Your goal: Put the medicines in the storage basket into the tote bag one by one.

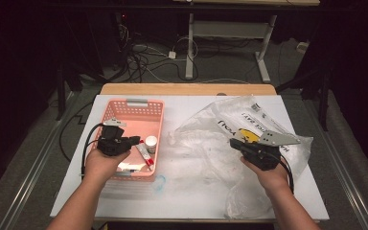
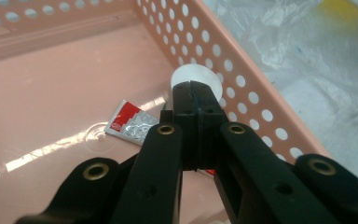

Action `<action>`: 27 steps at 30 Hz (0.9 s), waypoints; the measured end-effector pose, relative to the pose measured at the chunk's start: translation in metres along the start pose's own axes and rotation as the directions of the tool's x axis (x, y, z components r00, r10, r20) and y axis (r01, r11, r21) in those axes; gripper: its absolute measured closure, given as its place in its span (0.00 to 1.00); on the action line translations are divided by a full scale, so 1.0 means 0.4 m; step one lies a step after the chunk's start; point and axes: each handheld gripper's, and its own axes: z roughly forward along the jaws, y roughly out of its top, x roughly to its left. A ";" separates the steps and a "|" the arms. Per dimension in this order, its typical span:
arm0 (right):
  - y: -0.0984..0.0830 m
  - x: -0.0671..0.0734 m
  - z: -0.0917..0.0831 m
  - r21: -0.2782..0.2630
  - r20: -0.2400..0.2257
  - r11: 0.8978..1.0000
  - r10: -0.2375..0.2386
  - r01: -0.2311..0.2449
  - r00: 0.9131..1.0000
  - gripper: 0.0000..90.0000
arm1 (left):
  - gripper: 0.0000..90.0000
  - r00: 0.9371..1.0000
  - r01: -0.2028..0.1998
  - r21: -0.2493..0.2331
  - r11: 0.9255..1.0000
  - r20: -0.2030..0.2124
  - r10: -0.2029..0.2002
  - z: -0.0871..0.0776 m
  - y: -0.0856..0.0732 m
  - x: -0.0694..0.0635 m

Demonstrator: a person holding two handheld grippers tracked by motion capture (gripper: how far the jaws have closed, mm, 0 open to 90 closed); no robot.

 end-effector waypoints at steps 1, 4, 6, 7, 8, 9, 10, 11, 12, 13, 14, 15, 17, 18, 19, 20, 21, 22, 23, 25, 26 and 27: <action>0.000 0.000 0.000 0.000 0.000 1.000 0.000 0.000 1.000 1.00 | 0.98 1.000 0.000 0.000 1.000 0.000 0.000 0.000 0.000 0.000; 0.001 0.005 -0.004 -0.004 -0.002 1.000 -0.007 0.007 1.000 1.00 | 0.98 0.998 -0.049 0.084 0.995 0.049 0.045 0.014 0.013 -0.003; 0.001 0.005 -0.005 -0.005 -0.002 1.000 -0.008 0.008 1.000 1.00 | 0.98 0.995 -0.074 0.153 0.985 0.080 0.062 0.027 0.018 -0.006; 0.001 0.005 -0.004 -0.005 -0.002 1.000 -0.008 0.008 1.000 1.00 | 0.98 0.994 -0.084 0.178 0.980 0.088 0.069 0.032 0.019 -0.007; 0.001 0.004 -0.004 -0.005 -0.002 1.000 -0.008 0.008 1.000 1.00 | 0.98 0.994 -0.084 0.178 0.980 0.088 0.069 0.032 0.019 -0.007; 0.001 0.004 -0.003 -0.006 -0.003 1.000 -0.009 0.009 1.000 1.00 | 0.98 0.993 -0.094 0.205 0.974 0.092 0.077 0.038 0.020 -0.008; 0.001 0.004 -0.002 -0.007 -0.003 1.000 -0.007 0.007 1.000 1.00 | 0.98 0.992 -0.102 0.227 0.968 0.094 0.082 0.044 0.020 -0.010; 0.001 0.004 -0.002 -0.006 -0.004 1.000 -0.007 0.007 1.000 1.00 | 0.98 0.991 -0.108 0.240 0.965 0.097 0.087 0.050 0.021 -0.012; 0.001 0.005 -0.002 -0.005 -0.003 1.000 -0.003 0.003 1.000 1.00 | 0.98 0.990 -0.121 0.261 0.958 0.106 0.096 0.059 0.023 -0.015; 0.001 0.005 -0.002 -0.005 -0.003 1.000 -0.003 0.003 1.000 1.00 | 0.98 0.990 -0.121 0.261 0.958 0.106 0.096 0.059 0.023 -0.015; 0.000 0.004 -0.002 -0.004 -0.003 1.000 -0.007 0.007 1.000 1.00 | 0.98 0.988 -0.131 0.280 0.951 0.111 0.103 0.068 0.028 -0.017; 0.000 0.004 -0.002 -0.004 -0.003 1.000 -0.006 0.006 1.000 1.00 | 0.98 0.988 -0.131 0.280 0.951 0.111 0.103 0.068 0.028 -0.017; -0.001 0.004 -0.002 -0.002 -0.005 1.000 -0.006 0.006 1.000 1.00 | 0.98 0.986 -0.154 0.314 0.937 0.104 0.128 0.084 0.035 -0.025; -0.001 0.005 -0.001 -0.001 -0.006 1.000 -0.006 0.006 1.000 1.00 | 0.98 0.986 -0.154 0.314 0.937 0.104 0.128 0.084 0.035 -0.025; -0.001 0.005 -0.001 -0.001 -0.008 1.000 -0.009 0.009 1.000 1.00 | 0.98 0.986 -0.154 0.322 0.934 0.108 0.126 0.090 0.038 -0.028; -0.001 0.005 0.000 -0.001 -0.008 1.000 -0.010 0.010 1.000 1.00 | 0.98 0.985 -0.162 0.341 0.926 0.107 0.133 0.095 0.041 -0.030; -0.001 0.006 0.000 0.000 -0.009 1.000 -0.010 0.010 1.000 1.00 | 0.98 0.985 -0.168 0.349 0.922 0.102 0.141 0.099 0.043 -0.034; -0.001 0.005 0.001 -0.002 -0.009 1.000 -0.012 0.012 1.000 1.00 | 0.98 0.984 -0.176 0.373 0.911 0.095 0.151 0.107 0.048 -0.037; -0.001 0.006 0.001 0.000 -0.010 1.000 -0.013 0.013 1.000 1.00 | 0.98 0.984 -0.176 0.373 0.911 0.095 0.151 0.107 0.048 -0.037; -0.001 0.006 0.002 0.000 -0.010 1.000 -0.009 0.009 1.000 1.00 | 0.98 0.983 -0.181 0.376 0.909 0.097 0.156 0.113 0.053 -0.038; -0.002 0.007 0.003 0.001 -0.011 1.000 -0.010 0.010 1.000 1.00 | 0.98 0.982 -0.188 0.397 0.898 0.092 0.165 0.123 0.057 -0.041; -0.002 0.007 0.003 0.001 -0.011 1.000 -0.010 0.010 1.000 1.00 | 0.98 0.982 -0.188 0.397 0.898 0.092 0.165 0.123 0.057 -0.041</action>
